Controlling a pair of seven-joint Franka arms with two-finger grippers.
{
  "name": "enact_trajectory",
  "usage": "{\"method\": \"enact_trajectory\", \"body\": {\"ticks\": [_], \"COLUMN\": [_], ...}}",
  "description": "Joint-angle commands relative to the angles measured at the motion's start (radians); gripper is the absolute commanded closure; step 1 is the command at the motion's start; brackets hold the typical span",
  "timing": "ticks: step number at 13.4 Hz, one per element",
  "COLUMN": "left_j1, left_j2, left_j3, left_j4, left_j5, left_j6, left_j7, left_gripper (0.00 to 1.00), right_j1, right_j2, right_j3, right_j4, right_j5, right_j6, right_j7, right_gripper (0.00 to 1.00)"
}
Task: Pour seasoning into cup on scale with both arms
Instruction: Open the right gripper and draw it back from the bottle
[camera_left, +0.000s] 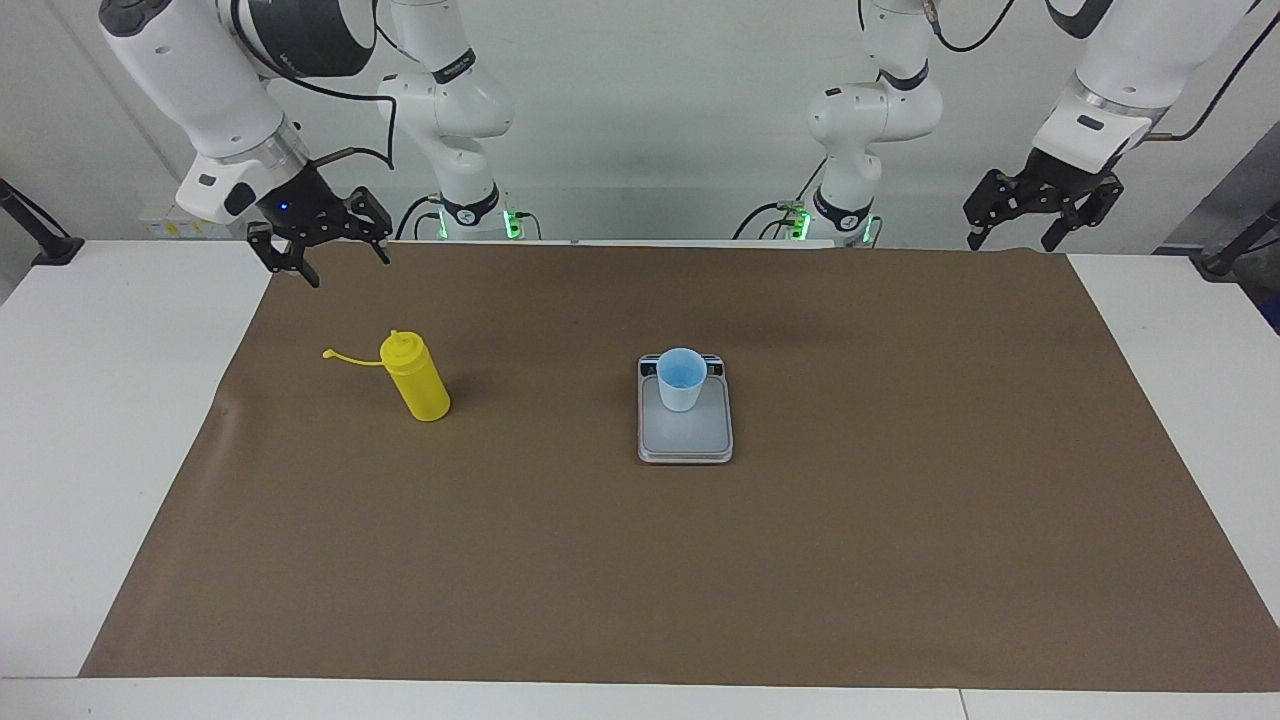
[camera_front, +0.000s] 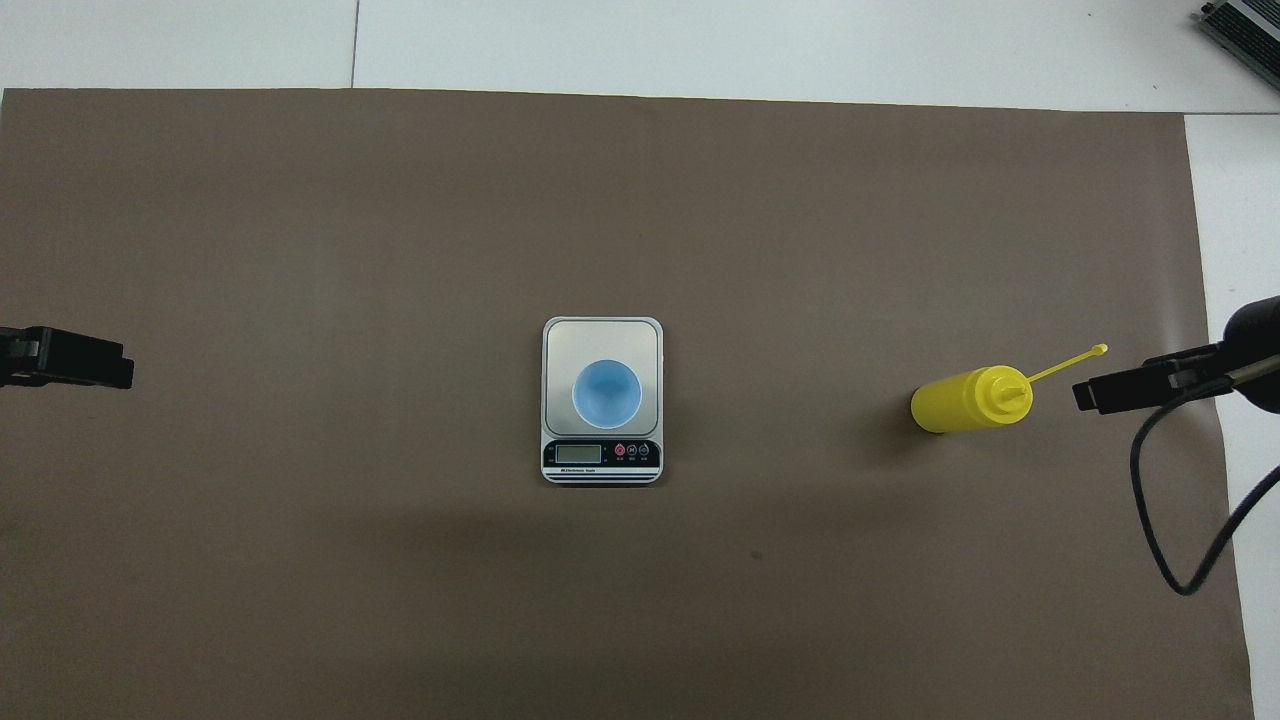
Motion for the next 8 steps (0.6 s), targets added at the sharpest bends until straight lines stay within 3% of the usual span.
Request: {"method": "enact_trajectory", "body": {"ticks": [1, 3, 4, 6, 8], "left_j1": [0.013, 0.015, 0.013, 0.013, 0.013], "left_j2": [-0.031, -0.031, -0.031, -0.031, -0.031], "left_j3": [-0.006, -0.006, -0.006, -0.006, -0.006], "left_j4": [-0.036, -0.036, -0.036, -0.036, -0.036], "left_j5": [-0.004, -0.004, -0.004, -0.004, -0.004], "left_j6": [0.017, 0.017, 0.017, 0.017, 0.015], "left_j7": [0.013, 0.013, 0.013, 0.013, 0.013], "left_gripper": [0.0, 0.0, 0.0, 0.0, 0.0], "right_j1": [0.055, 0.08, 0.081, 0.083, 0.072], "right_j2": [0.079, 0.142, 0.146, 0.136, 0.063], "right_j3": [-0.001, -0.001, -0.001, -0.003, -0.015], "right_j4": [0.184, 0.327, 0.345, 0.356, 0.315], "right_j5": [-0.112, -0.16, -0.163, -0.116, -0.108], "right_j6": [-0.085, -0.183, -0.208, -0.208, -0.236], "right_j7": [0.157, 0.181, 0.2, 0.28, 0.337], "right_gripper": [0.0, 0.0, 0.0, 0.0, 0.0]}}
